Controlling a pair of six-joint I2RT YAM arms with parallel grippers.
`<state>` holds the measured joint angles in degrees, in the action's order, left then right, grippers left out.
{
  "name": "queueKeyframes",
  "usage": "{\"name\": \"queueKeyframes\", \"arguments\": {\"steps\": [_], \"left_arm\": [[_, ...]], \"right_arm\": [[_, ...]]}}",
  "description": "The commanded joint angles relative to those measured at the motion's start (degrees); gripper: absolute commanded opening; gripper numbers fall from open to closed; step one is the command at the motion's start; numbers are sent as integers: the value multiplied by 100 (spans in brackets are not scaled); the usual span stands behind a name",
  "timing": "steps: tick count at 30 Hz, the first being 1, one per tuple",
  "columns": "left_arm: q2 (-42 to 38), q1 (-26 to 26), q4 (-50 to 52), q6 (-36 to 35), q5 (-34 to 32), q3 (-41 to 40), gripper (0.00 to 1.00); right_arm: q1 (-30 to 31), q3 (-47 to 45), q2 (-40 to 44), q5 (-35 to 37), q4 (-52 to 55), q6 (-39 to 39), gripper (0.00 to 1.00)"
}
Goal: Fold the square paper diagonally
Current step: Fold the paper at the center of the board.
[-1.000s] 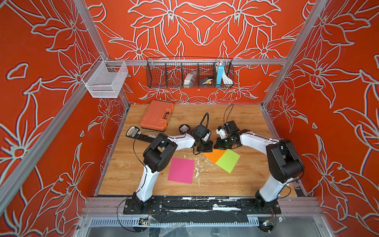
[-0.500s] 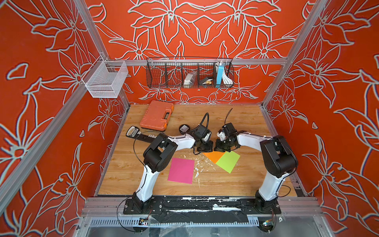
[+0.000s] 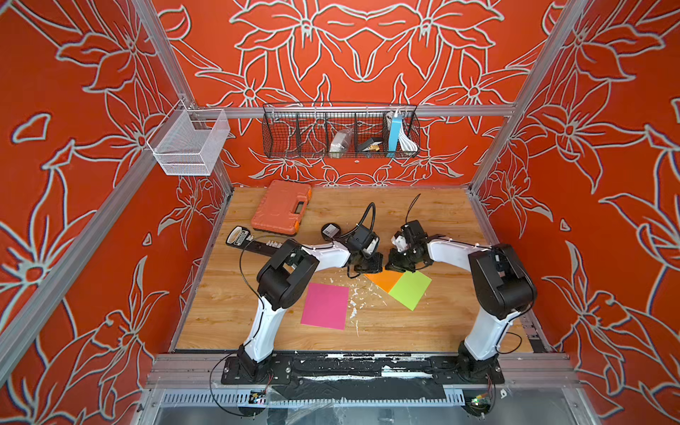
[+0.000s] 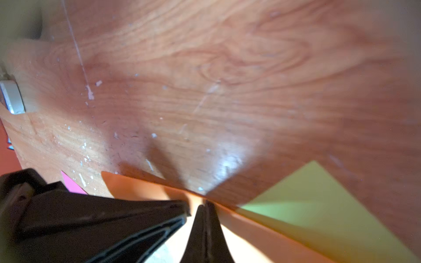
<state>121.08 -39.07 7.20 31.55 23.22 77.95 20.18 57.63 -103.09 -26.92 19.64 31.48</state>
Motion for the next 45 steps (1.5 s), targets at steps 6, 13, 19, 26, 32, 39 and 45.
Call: {"name": "queueKeyframes", "arguments": {"steps": [6, 13, 19, 26, 32, 39, 45], "left_arm": [[155, -5, 475, -52, -424, -200, 0], [145, 34, 502, -87, -475, -227, 0], [135, 84, 493, -100, -492, -256, 0], [155, 81, 502, -120, -485, -252, 0], [127, 84, 501, -126, -486, -263, 0], [137, 79, 432, -125, -417, -281, 0], [136, 83, 418, -123, -379, -281, 0]], "right_arm": [[-344, -313, 154, 694, 730, -468, 0], [-409, -305, 274, 1024, 1053, -667, 0], [-513, -244, 297, 1275, 1267, -805, 0], [-641, -82, 204, 1328, 1399, -914, 0], [-719, 36, 357, 1689, 1603, -942, 0], [-669, 80, 766, 928, 1429, -860, 0], [-280, 70, 938, 143, 1117, -615, 0]]}}
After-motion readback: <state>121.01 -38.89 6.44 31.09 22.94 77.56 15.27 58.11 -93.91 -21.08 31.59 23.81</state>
